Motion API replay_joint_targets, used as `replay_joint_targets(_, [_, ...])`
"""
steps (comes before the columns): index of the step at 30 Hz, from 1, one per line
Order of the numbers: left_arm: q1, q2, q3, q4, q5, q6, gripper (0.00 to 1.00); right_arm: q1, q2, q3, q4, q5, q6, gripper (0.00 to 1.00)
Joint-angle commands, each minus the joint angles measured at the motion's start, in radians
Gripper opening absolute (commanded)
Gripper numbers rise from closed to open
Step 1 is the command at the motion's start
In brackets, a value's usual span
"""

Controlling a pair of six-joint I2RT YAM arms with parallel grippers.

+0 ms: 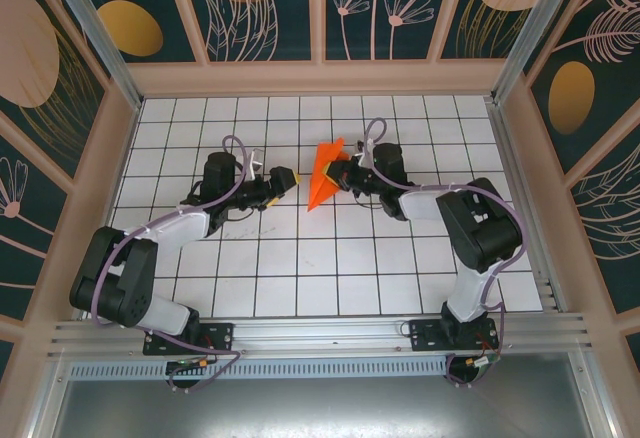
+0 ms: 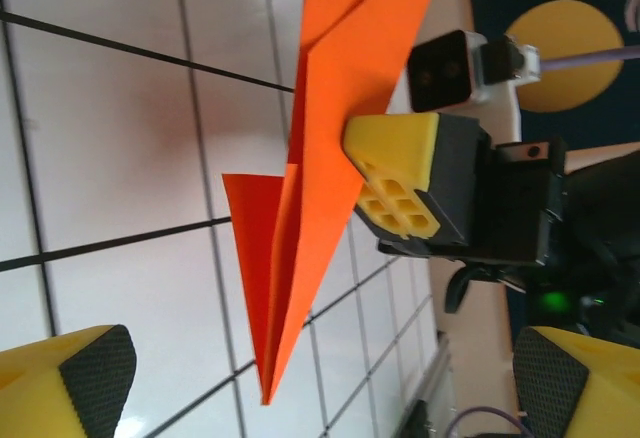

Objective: Fold a paper plane with a square sheet of paper (pick it up from the middle)
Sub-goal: Turn over the paper at the center of the table.

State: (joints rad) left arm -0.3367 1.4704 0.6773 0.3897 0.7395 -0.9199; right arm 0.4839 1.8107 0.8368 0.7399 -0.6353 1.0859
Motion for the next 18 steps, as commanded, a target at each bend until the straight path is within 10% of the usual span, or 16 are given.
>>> replay_joint_targets(1, [0.004,0.010,-0.020,0.167,0.093,-0.092,0.98,0.008,-0.028,0.026,0.119,-0.091,0.071,0.05])
replay_joint_targets(18, [-0.024,0.103,-0.028,0.374,0.161,-0.218,0.86,0.058,0.025,0.114,0.148,-0.173,0.149,0.05])
